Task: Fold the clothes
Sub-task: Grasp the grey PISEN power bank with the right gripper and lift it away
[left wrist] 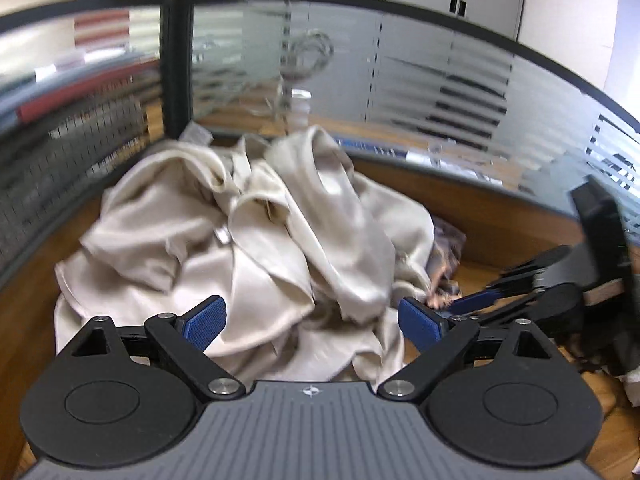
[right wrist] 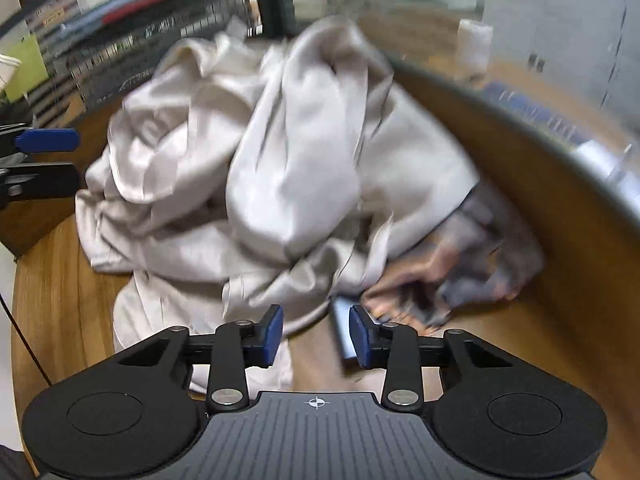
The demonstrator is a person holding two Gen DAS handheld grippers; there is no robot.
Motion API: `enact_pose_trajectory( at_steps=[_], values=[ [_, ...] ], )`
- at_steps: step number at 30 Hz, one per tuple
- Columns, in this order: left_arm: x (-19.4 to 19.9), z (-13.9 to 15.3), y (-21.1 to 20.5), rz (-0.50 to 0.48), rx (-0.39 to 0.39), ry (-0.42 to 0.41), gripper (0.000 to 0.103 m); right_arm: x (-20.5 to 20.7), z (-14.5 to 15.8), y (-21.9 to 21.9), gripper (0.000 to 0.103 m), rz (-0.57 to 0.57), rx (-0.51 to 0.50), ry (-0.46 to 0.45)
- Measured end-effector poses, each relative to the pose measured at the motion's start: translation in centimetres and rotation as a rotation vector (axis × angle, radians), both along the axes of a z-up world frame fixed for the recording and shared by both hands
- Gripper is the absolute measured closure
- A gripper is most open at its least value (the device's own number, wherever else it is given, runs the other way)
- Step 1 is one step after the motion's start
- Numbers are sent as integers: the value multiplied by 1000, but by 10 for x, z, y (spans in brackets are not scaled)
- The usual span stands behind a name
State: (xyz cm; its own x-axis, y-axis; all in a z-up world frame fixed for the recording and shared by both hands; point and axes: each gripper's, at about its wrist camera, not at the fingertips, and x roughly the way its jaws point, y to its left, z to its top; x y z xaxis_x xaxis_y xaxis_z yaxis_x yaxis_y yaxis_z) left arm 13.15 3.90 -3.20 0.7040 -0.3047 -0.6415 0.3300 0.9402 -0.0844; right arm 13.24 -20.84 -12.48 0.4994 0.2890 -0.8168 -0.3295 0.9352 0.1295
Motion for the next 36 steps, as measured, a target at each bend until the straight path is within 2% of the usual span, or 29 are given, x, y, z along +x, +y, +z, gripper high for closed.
enact_pose_trajectory(
  at_steps=[3, 4, 5, 7, 11, 15, 19, 20, 24, 29, 33, 36],
  values=[
    [-3, -7, -1, -9, 7, 15, 7, 10, -23, 2, 60, -10, -5, 28],
    [-4, -10, 0, -13, 10, 21, 7, 11, -25, 2, 57, -14, -1, 9],
    [-4, -11, 0, -12, 10, 28, 7, 13, -26, 0, 46, -19, 4, -2],
    [-2, -15, 2, -3, 11, 43, 7, 18, -29, -3, 43, -26, 9, -16],
    [2, -19, 6, 13, 8, 62, 7, 30, -35, -12, 33, -45, -45, -27],
    [2, -19, 8, 17, 3, 63, 7, 35, -45, -21, 31, -36, -41, 24],
    [0, -18, 9, 22, 0, 60, 7, 30, -48, -11, 30, 10, -89, 11],
    [-1, -18, 10, 24, -1, 60, 7, 30, -50, -9, 38, 13, -110, 8],
    [-3, -18, 12, 29, -5, 57, 7, 28, -48, -6, 40, 13, -130, 16],
    [-8, -14, 17, 43, -14, 49, 7, 5, -20, -3, 41, 24, -129, -9],
    [-14, -10, 25, 60, -24, 39, 7, -21, 23, -5, 41, 36, -108, -53],
    [-19, -4, 31, 67, -35, 28, 7, -24, 65, -1, 41, 42, -69, -73]
  ],
)
